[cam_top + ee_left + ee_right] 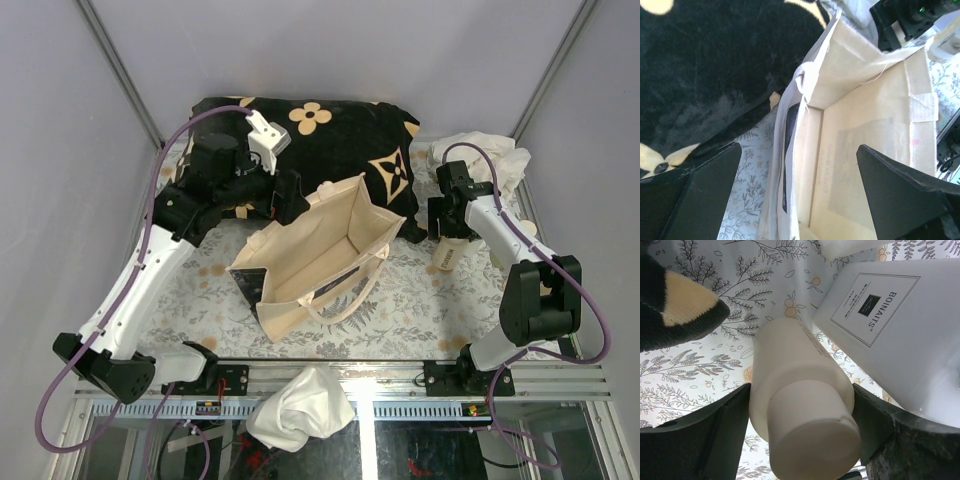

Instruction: Place the personal care products into the canvas bag

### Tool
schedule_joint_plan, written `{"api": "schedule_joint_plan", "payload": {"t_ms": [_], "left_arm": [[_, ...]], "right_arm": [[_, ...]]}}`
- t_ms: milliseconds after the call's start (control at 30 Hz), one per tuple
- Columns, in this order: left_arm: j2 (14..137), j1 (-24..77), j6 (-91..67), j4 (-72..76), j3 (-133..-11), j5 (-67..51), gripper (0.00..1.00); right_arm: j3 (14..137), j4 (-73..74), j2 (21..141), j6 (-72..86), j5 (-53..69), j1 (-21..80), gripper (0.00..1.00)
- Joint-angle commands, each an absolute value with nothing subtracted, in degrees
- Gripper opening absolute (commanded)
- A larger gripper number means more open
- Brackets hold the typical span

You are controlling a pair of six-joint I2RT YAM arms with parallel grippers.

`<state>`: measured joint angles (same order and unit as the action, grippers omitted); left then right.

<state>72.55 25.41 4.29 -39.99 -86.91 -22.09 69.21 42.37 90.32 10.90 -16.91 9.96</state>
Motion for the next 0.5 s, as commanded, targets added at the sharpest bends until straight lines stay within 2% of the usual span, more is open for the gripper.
{"api": "schedule_joint_plan", "payload": {"t_ms": [0, 100, 400, 467], "left_arm": [[72.9, 26.36, 6.83, -40.57, -84.32, -19.9, 1.0], [73.61, 26.97, 7.54, -40.33, -82.34, -16.1, 1.0], [75.31, 27.07, 8.59, -35.16, -75.24, -14.24, 1.0], [75.32, 27.07, 8.34, -33.99, -74.71, -14.51, 0.92]], "right_arm": [[70.48, 42.07, 92.02, 11.15, -13.64, 10.21, 0.09], [70.89, 42.31, 91.93, 11.01, -13.26, 10.23, 0.0], [74.45, 44.03, 90.16, 9.64, -11.82, 10.27, 0.0], [76.16, 45.17, 89.21, 9.35, -12.01, 10.28, 0.0]]}}
